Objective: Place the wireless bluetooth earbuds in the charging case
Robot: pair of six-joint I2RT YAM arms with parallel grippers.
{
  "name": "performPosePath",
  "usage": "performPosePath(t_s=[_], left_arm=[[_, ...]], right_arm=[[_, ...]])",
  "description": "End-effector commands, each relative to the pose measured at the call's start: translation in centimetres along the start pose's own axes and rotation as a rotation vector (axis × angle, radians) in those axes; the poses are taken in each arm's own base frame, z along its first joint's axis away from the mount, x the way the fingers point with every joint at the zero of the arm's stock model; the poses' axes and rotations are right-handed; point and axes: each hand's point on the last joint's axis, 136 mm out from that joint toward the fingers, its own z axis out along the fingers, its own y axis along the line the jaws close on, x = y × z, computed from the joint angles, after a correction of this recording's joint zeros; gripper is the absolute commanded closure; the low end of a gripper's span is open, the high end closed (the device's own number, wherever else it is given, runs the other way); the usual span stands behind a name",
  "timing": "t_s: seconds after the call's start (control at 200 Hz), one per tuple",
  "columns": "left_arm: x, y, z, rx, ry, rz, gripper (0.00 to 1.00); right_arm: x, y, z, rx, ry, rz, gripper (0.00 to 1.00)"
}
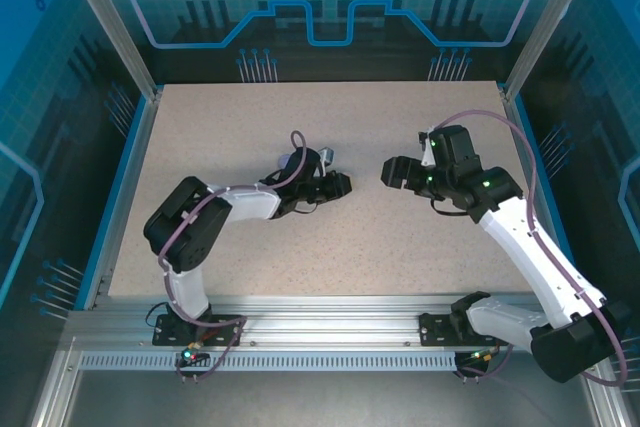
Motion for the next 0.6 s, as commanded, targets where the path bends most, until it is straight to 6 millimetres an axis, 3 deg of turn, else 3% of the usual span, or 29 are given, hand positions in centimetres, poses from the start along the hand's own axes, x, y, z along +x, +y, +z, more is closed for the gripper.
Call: performPosePath(t_s=[0.0, 0.59], left_arm=[[0.0, 0.2, 0.8, -0.011, 0.037, -0.049, 1.00], [2.2, 3.1, 2.2, -0.081, 0.127, -0.155, 0.98]], right_arm=[[-0.3, -0.7, 0.1, 0.013, -0.008, 0.006, 0.18], [-0.8, -0.9, 1.1, 0.017, 0.004, 0.011, 0.18]])
